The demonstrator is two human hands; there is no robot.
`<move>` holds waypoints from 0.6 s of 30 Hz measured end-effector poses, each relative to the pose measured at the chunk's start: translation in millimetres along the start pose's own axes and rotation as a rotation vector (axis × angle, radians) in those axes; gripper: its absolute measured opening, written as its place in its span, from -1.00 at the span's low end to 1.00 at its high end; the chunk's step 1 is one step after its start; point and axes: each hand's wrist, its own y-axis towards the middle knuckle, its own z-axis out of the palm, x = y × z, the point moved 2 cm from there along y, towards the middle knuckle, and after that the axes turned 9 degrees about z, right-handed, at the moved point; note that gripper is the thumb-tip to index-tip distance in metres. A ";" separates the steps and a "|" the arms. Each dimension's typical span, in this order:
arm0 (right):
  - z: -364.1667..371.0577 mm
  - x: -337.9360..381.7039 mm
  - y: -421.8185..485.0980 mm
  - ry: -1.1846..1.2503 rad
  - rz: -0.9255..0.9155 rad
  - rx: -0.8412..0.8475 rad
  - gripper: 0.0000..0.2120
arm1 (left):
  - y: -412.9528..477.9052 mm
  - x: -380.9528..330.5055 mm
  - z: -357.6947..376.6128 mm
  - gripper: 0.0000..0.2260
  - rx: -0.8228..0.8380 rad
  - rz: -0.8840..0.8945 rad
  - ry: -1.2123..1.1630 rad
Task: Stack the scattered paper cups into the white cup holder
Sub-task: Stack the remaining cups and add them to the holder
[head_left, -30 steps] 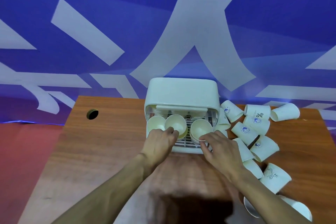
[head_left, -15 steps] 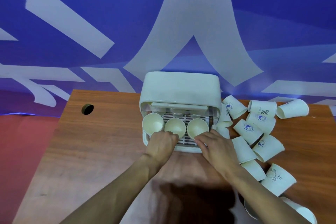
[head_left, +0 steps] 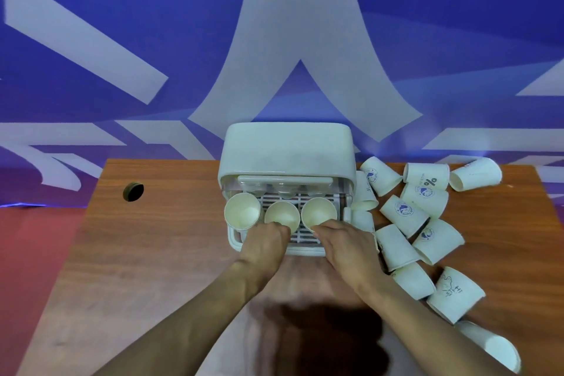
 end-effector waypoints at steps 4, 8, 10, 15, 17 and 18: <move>-11.0 5.6 -11.6 0.064 0.011 -0.007 -0.73 | -16.4 -9.3 -20.8 -0.88 -0.035 0.027 0.064; -36.9 5.0 -37.9 0.123 0.067 -0.121 -0.75 | -33.9 -32.5 -51.2 -0.90 -0.116 0.138 0.126; -49.2 1.4 -58.2 0.127 0.125 -0.141 -0.75 | -41.0 -48.8 -60.3 -0.90 -0.165 0.209 0.152; -72.0 -24.8 -133.6 0.060 0.291 -0.179 -0.76 | -54.2 -100.4 -66.6 -0.88 -0.209 0.405 0.188; -75.8 -40.6 -168.7 0.031 0.373 -0.178 -0.76 | -57.8 -125.5 -59.9 -0.90 -0.220 0.512 0.218; -76.8 -48.9 -185.9 0.014 0.418 -0.174 -0.76 | -60.2 -137.4 -56.9 -0.90 -0.211 0.535 0.202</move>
